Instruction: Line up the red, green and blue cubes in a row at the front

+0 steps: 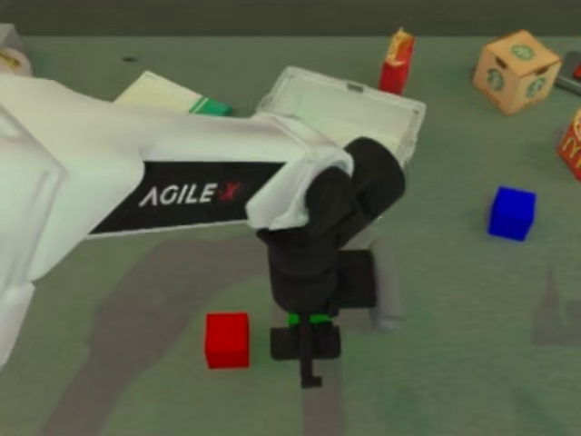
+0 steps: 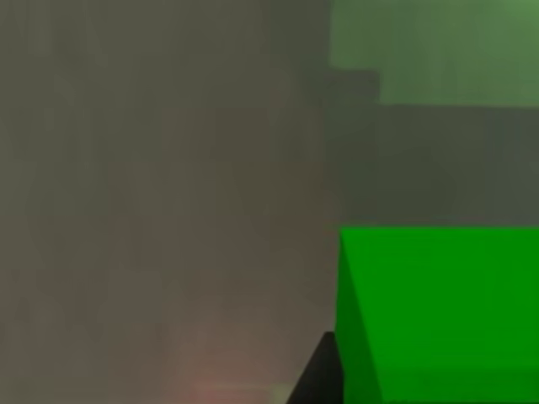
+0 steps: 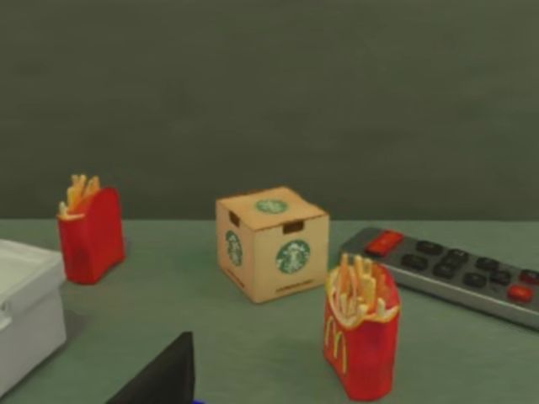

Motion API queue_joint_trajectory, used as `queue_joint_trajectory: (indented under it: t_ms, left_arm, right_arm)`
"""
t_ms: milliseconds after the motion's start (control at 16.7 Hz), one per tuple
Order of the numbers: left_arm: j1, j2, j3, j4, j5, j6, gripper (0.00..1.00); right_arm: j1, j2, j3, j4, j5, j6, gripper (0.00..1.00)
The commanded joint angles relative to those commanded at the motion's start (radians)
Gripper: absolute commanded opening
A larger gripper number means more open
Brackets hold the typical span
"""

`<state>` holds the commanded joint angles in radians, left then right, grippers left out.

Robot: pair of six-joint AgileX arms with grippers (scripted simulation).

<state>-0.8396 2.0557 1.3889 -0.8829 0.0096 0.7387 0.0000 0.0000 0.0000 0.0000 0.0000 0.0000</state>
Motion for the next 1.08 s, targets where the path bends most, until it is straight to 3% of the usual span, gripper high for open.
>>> queue_joint_trajectory:
  t_ms: [240,1020,1080]
  left_arm:
    - [-0.001,0.004,-0.005,0.007,0.000,0.000,0.00]
    - [-0.001,0.004,-0.005,0.007,0.000,0.000,0.98]
    - [-0.001,0.004,-0.005,0.007,0.000,0.000,1.00]
  right_arm:
    - [0.000,0.000,0.000,0.000,0.000,0.000,1.00]
    - [0.000,0.000,0.000,0.000,0.000,0.000,1.00]
    - [0.000,0.000,0.000,0.000,0.000,0.000,1.00]
